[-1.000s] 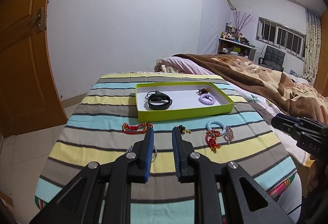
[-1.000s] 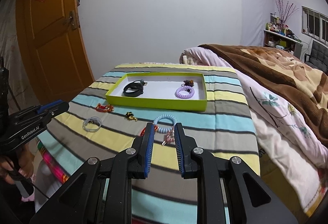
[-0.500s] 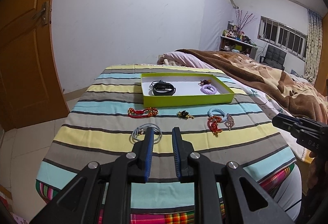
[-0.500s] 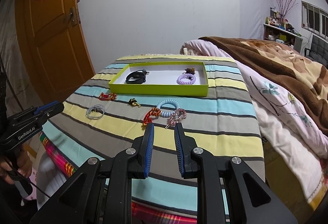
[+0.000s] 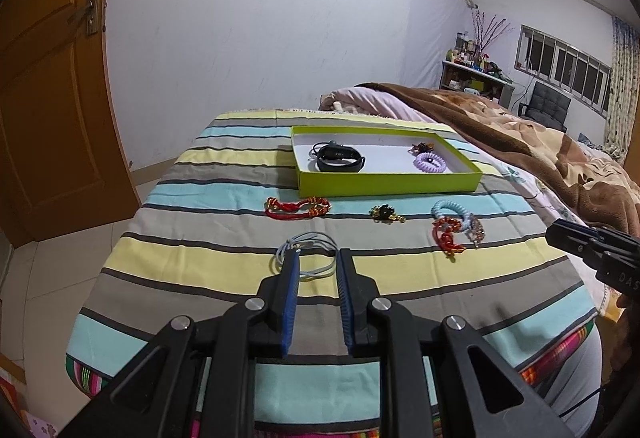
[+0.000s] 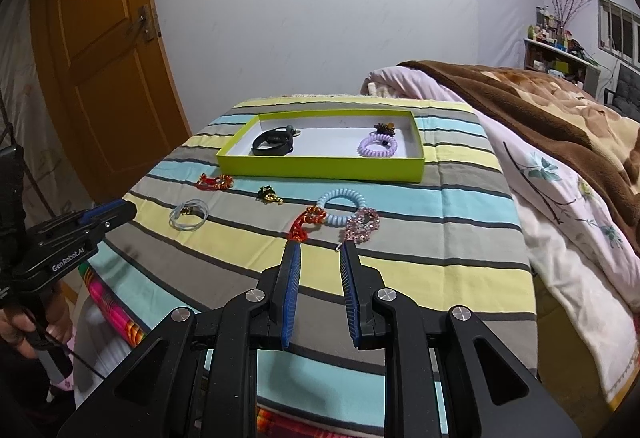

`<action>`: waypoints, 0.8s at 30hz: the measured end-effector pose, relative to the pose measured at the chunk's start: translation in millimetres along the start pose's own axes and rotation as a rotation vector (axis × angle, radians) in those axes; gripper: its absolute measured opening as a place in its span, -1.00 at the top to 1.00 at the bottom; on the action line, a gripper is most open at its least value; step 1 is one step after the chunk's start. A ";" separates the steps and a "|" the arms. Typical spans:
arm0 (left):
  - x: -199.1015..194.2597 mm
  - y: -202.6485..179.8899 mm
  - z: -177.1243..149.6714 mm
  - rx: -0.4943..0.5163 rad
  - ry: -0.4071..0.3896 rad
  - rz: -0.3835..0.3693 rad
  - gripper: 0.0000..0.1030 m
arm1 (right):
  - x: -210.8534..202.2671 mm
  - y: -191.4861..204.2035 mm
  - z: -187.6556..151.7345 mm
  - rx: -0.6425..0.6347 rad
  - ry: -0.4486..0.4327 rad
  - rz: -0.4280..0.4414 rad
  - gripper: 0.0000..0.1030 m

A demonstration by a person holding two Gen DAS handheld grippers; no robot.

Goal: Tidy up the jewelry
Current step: 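Grasp the grey elastic hair ties with left tool while right tool grasps the red knotted charm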

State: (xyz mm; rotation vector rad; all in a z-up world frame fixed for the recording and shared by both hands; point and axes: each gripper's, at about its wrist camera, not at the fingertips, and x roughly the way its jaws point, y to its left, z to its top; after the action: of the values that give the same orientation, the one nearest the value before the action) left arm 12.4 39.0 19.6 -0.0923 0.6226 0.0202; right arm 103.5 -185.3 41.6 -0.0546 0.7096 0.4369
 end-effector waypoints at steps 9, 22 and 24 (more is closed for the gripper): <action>25.0 11.6 -1.6 -0.004 0.041 0.017 0.52 | 29.4 4.5 2.3 0.007 0.051 0.036 0.59; 59.9 20.8 -0.6 -0.007 0.110 -0.004 0.46 | 80.1 12.5 7.4 0.033 0.137 0.086 0.59; 64.1 20.2 -1.0 -0.004 0.122 -0.007 0.46 | 85.9 13.2 7.8 0.034 0.144 0.086 0.58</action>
State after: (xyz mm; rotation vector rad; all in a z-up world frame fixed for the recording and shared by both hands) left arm 62.9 58.5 -20.2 -0.0997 0.7444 0.0086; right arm 160.8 -140.1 -6.3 -0.0240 0.8635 0.5071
